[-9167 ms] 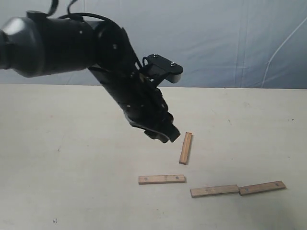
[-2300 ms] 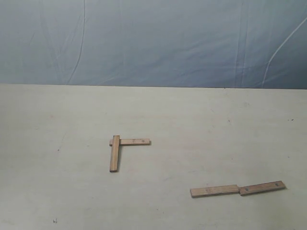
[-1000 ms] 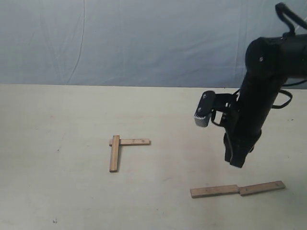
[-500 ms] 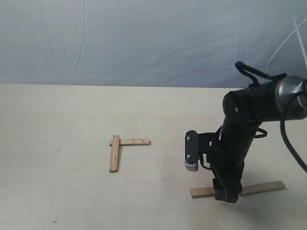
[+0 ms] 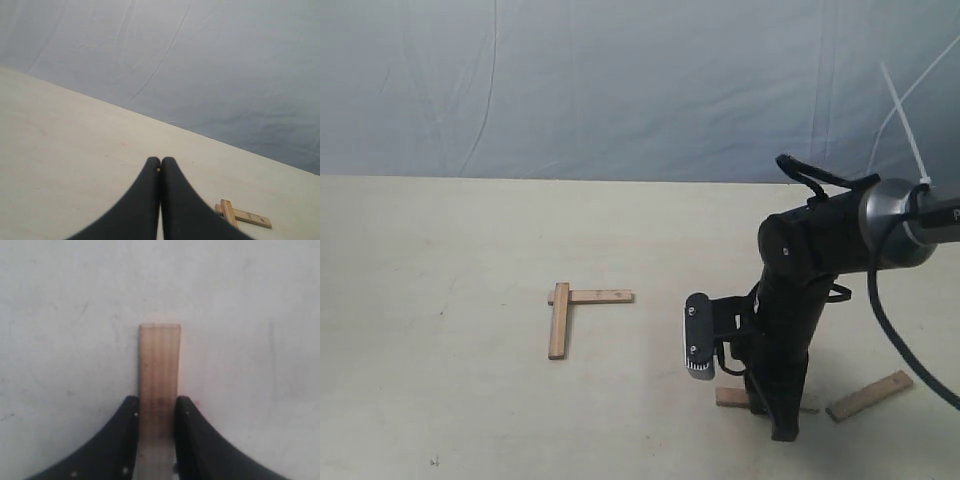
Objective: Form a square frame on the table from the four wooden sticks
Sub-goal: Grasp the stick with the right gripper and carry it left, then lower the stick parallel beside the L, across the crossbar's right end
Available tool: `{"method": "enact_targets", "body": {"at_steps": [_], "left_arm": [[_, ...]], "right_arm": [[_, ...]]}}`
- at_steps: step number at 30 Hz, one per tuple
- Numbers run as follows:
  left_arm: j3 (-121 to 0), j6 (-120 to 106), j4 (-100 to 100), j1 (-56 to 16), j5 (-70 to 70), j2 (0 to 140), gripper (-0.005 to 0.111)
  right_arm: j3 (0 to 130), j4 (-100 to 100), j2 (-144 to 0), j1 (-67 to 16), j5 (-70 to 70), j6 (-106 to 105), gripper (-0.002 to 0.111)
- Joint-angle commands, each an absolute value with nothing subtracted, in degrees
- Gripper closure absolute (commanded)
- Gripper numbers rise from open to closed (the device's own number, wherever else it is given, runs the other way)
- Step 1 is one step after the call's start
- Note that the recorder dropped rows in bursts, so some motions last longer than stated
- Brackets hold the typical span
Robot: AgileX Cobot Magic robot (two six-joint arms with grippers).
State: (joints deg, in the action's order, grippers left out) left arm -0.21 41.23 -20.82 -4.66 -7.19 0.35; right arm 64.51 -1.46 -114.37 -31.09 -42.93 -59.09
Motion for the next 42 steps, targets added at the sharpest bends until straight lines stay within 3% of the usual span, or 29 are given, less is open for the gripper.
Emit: {"method": "enact_targets", "body": {"at_steps": [1, 10, 19, 42], "left_arm": [[0.00, 41.10, -20.26, -4.65, -7.20, 0.00, 0.107], [0.00, 41.10, -20.27, -4.65, -7.30, 0.00, 0.107], [0.00, 41.10, -19.75, -4.65, -7.29, 0.00, 0.107], [0.00, 41.10, -19.75, -4.75, -7.53, 0.00, 0.107]], "right_arm": [[67.19, -2.02, -113.96, -32.01, -42.82, -47.05, 0.109], [84.31, -5.31, -112.82, -34.47, -48.89, 3.26, 0.109], [90.27, -5.93, -118.91, -39.83, -42.47, 27.29, 0.109], [103.73, 3.95, -133.80, -42.35, -48.61, 38.58, 0.109]]}}
